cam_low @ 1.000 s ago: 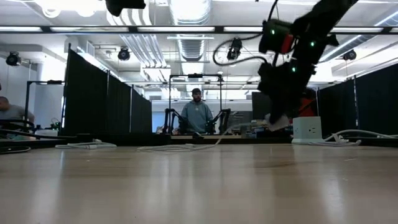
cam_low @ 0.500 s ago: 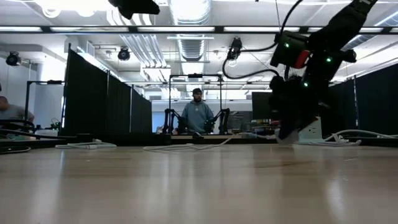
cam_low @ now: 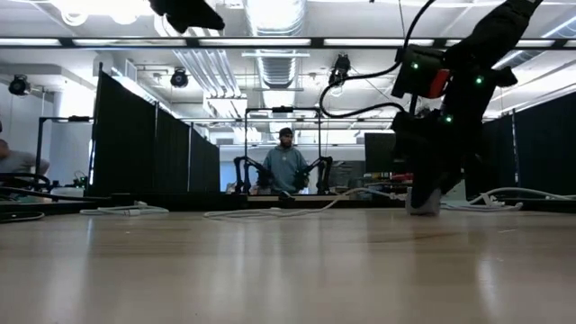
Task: Insert USB
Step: Insert the white charger cable into the purple charger adaptor, then insert the light blue charger cable into the black outlet extension
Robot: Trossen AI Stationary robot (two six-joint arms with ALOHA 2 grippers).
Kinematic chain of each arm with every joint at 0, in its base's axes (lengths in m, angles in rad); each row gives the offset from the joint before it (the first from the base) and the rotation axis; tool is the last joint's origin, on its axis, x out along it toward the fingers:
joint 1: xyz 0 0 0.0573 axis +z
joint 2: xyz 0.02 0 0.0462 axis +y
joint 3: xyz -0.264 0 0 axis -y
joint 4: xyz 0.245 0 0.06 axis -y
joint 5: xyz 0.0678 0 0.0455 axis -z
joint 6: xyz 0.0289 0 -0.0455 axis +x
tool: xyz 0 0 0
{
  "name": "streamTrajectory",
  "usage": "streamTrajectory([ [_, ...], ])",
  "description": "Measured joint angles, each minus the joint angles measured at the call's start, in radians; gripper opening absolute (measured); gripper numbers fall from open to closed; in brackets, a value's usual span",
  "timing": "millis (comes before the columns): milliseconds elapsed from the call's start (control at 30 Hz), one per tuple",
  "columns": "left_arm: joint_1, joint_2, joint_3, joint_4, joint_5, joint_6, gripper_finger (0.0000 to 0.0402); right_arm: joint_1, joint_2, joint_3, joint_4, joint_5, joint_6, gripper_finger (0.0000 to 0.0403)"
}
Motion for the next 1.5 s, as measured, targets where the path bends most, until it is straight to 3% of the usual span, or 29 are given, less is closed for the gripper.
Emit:
streamTrajectory([
  [133, 0.000, -0.026, 0.000, -0.040, -0.028, -0.003, 0.0064, -0.001, -0.017, 0.041, -0.052, 0.001, -0.047, 0.0255],
  [300, 0.000, -0.039, 0.000, -0.085, -0.049, -0.019, 0.0064, -0.001, -0.027, 0.157, -0.164, 0.000, -0.124, 0.0276],
  [567, 0.000, -0.047, 0.000, -0.252, -0.017, -0.125, 0.0064, -0.001, -0.032, 0.373, -0.283, 0.027, -0.252, 0.0259],
  [833, 0.020, -0.029, 0.000, -0.471, 0.006, -0.400, 0.0064, -0.001, -0.034, 0.553, -0.276, 0.027, -0.279, 0.0235],
  [1033, 0.109, 0.059, 0.000, -0.602, -0.008, -0.588, 0.0064, 0.025, -0.034, 0.617, -0.273, 0.023, -0.279, 0.0224],
  [1233, 0.182, 0.173, -0.009, -0.603, -0.020, -0.586, 0.0075, 0.086, -0.034, 0.624, -0.271, 0.010, -0.281, 0.0223],
  [1400, 0.335, 0.273, -0.016, -0.518, -0.015, -0.571, 0.0110, 0.151, -0.037, 0.624, -0.278, -0.036, -0.341, 0.0222],
  [1500, 0.442, 0.344, -0.016, -0.520, 0.039, -0.572, 0.0129, 0.194, -0.047, 0.624, -0.283, -0.076, -0.371, 0.0217],
])
